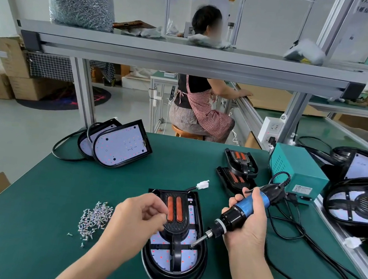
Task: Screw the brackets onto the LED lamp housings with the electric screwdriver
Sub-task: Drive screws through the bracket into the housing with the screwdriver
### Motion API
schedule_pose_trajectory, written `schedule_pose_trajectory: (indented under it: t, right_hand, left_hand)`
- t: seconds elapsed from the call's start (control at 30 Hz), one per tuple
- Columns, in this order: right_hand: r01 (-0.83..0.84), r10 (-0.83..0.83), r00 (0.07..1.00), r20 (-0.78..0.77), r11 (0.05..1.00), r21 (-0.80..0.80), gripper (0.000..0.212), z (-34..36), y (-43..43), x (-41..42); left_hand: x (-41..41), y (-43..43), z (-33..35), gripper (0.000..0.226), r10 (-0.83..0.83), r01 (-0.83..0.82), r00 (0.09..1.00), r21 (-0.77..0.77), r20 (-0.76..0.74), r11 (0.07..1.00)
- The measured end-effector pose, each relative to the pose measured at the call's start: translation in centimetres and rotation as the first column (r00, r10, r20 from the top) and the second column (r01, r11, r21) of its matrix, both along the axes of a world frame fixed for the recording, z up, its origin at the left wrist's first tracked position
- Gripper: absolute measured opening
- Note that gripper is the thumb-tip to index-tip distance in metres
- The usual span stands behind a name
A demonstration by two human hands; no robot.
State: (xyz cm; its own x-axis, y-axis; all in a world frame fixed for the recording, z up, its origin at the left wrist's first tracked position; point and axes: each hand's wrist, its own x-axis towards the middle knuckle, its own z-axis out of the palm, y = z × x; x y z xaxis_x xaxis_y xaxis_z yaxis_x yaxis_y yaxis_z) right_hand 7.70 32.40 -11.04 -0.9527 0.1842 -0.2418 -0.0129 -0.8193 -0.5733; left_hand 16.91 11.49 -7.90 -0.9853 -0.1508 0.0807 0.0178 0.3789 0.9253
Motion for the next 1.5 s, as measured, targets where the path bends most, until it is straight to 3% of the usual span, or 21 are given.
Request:
schedule_pose_trajectory:
  t: [0.17,0.43,0.87,0.97,1.07,1.17,1.3,1.5]
  right_hand:
    - [0.059,-0.053,0.995,0.083,0.995,-0.079,0.022,1.1,-1.6,0.4]
    - [0.139,-0.104,0.976,0.194,0.974,-0.180,0.032,2.8,-3.1,0.6]
    - [0.152,-0.108,0.952,0.288,0.979,-0.136,0.028,3.0,-4.0,0.8]
    - [0.161,-0.116,0.949,0.292,0.978,-0.134,0.026,3.3,-4.1,0.8]
    - [0.141,-0.084,0.950,0.299,0.975,-0.174,0.029,3.6,-4.2,0.8]
    - [0.108,-0.046,0.961,0.273,0.970,-0.218,0.025,3.5,-4.2,0.8]
    - [0.084,-0.015,0.966,0.257,0.962,-0.260,0.021,3.3,-3.9,0.5]
    - [0.137,-0.089,0.971,0.221,0.968,-0.210,0.017,3.5,-3.3,0.3]
  left_hand:
    - [0.3,1.3,-0.7,0.019,-0.039,0.018,0.994,0.191,0.104,0.981]
    - [0.6,3.0,-1.2,0.007,0.003,-0.052,0.995,0.495,0.098,0.867]
    - [0.4,4.8,-2.6,0.009,0.203,-0.188,0.978,0.660,0.054,0.727]
    - [0.5,4.9,-2.6,0.014,0.249,-0.194,0.968,0.544,-0.028,0.816]
    - [1.0,4.5,-2.9,0.029,0.220,-0.185,0.934,0.146,-0.281,0.972]
    - [1.1,3.9,-2.8,0.033,0.110,-0.198,0.852,-0.121,-0.511,0.973]
    - [0.6,3.6,-2.3,0.009,-0.026,-0.161,0.752,-0.221,-0.659,0.962]
    - [-0.1,2.8,-2.8,0.024,-0.131,-0.101,0.768,-0.321,-0.627,0.942]
